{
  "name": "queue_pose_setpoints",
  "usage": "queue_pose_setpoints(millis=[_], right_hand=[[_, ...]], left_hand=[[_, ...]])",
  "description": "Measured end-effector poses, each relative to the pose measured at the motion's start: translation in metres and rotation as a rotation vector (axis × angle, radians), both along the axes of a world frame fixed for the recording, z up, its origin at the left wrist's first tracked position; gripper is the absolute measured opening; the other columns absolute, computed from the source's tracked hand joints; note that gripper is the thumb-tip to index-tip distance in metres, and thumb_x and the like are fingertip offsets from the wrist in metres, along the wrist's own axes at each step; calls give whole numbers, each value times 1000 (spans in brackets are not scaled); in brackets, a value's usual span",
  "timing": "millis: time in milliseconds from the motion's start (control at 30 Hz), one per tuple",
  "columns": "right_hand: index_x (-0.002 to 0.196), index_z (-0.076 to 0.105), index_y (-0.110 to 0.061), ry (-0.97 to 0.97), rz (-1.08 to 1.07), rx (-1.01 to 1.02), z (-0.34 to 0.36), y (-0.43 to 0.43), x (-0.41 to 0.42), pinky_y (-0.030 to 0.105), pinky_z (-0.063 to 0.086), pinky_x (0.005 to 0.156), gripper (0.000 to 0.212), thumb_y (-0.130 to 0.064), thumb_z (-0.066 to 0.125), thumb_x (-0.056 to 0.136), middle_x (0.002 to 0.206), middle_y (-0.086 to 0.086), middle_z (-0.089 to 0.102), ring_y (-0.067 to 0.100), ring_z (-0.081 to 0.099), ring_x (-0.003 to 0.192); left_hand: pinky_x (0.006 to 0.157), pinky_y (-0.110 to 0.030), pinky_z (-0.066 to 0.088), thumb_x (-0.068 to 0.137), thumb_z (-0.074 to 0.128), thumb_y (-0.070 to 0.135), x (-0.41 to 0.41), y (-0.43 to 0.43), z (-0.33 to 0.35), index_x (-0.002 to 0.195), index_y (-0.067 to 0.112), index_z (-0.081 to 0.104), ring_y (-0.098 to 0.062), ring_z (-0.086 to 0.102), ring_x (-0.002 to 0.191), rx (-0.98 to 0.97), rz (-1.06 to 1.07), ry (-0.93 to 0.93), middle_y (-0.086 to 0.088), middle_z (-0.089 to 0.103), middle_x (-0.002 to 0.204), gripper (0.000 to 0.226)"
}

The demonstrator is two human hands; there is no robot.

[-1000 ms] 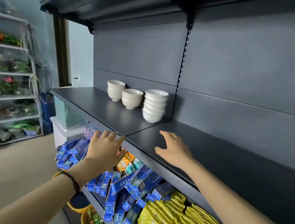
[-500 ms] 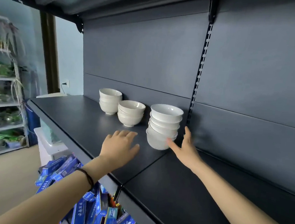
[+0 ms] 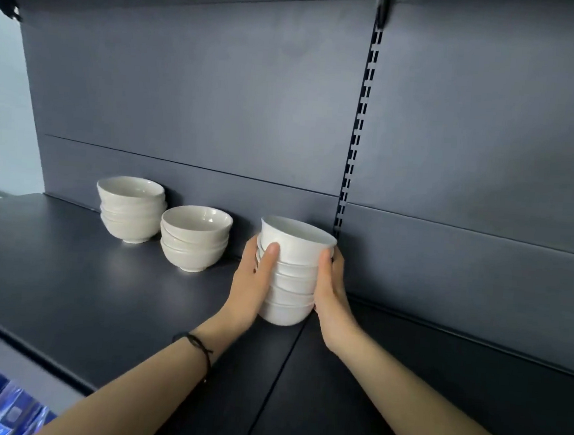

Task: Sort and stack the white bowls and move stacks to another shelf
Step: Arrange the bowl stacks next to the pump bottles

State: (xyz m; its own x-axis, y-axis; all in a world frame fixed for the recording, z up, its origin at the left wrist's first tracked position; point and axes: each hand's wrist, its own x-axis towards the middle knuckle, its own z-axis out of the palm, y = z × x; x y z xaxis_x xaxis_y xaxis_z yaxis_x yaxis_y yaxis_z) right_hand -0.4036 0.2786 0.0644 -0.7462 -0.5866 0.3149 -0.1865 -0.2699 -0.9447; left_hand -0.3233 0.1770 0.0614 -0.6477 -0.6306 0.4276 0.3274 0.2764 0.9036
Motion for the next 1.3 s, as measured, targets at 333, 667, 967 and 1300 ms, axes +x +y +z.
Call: queue_pose_setpoints(millis=[333, 667, 967, 1300], right_hand=[[136, 50, -25, -10, -265, -176, -13, -25, 16, 14, 46, 90, 60, -65, 31, 95, 127, -12, 64, -6, 60, 113], [101, 67, -28, -77, -523, -335, -17, -45, 32, 35, 53, 89, 52, -68, 43, 80, 107, -3, 74, 14, 68, 103], [106, 67, -17, -73, -540, -378, -15, -28, 43, 53, 49, 102, 60, -66, 43, 80, 114, 13, 71, 32, 64, 114], [113, 67, -19, -3, -689, -387, 33, 82, 44, 56, 47, 104, 65, -68, 43, 78, 119, 13, 70, 33, 62, 117]], left_hand=[[108, -51, 39, 75, 43, 85, -16, -23, -10, 120, 30, 64, -20, 58, 122, 177, -182, 40, -1, 68, 123, 74], [84, -23, 46, 89, 44, 59, -5, -12, -9, 104, 34, 66, 5, 65, 97, 248, -159, 130, 22, 72, 98, 36], [76, -14, 48, 81, 41, 60, 0, 5, -9, 113, 25, 63, 0, 63, 94, 199, -148, 220, 21, 70, 95, 52], [72, -21, 46, 85, 40, 60, -11, 107, 35, 98, 21, 59, 2, 59, 79, 161, -309, 251, 17, 65, 82, 45]])
